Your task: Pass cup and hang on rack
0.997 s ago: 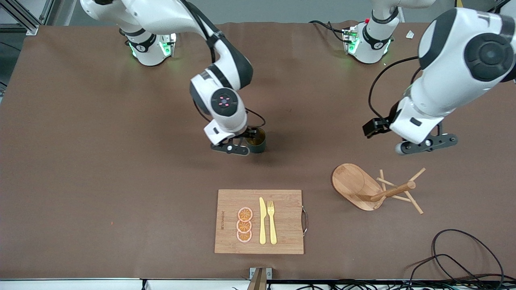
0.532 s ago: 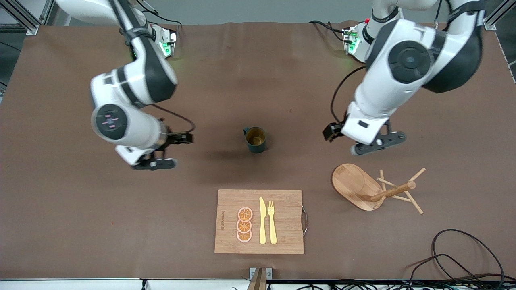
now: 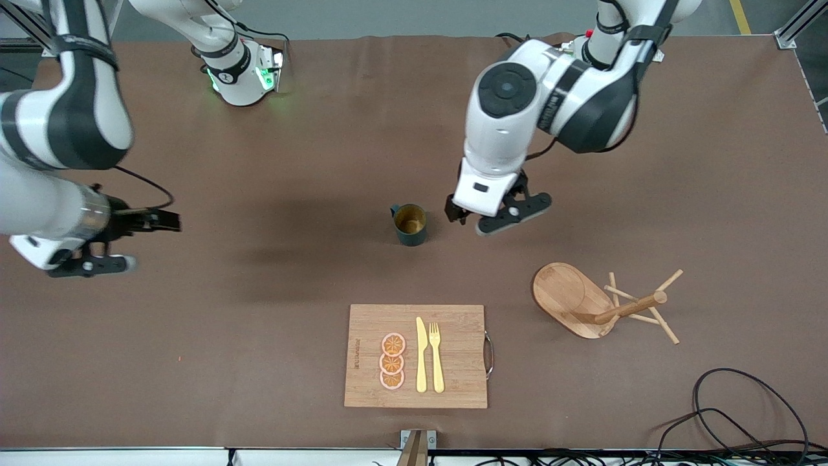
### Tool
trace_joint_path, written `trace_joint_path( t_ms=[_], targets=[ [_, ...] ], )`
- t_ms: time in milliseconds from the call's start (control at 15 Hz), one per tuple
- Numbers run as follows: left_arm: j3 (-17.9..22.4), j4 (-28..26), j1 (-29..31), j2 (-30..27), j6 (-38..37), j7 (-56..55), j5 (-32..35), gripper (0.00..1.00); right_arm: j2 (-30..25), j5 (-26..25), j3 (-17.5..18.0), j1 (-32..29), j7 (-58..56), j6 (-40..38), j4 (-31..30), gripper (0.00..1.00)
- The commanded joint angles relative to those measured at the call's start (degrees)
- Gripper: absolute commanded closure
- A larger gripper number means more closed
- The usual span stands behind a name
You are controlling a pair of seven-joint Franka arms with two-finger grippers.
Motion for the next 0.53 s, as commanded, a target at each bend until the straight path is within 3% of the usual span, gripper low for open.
trace_joint_path(
  t_ms=[0,465],
  targets=[
    [0.37,1.57,-3.29,2.06,0.79,-5.58,3.5,0.0,-2.94,-1.48,1.46,-5.58,-5.92,-0.68,-0.96,0.0],
    [0.46,1.57,-13.13,6.19,1.14,-22.98,12.47,0.0,-3.12,-1.83,1.46,-8.15,-2.51,-5.34,4.14,0.0]
  ],
)
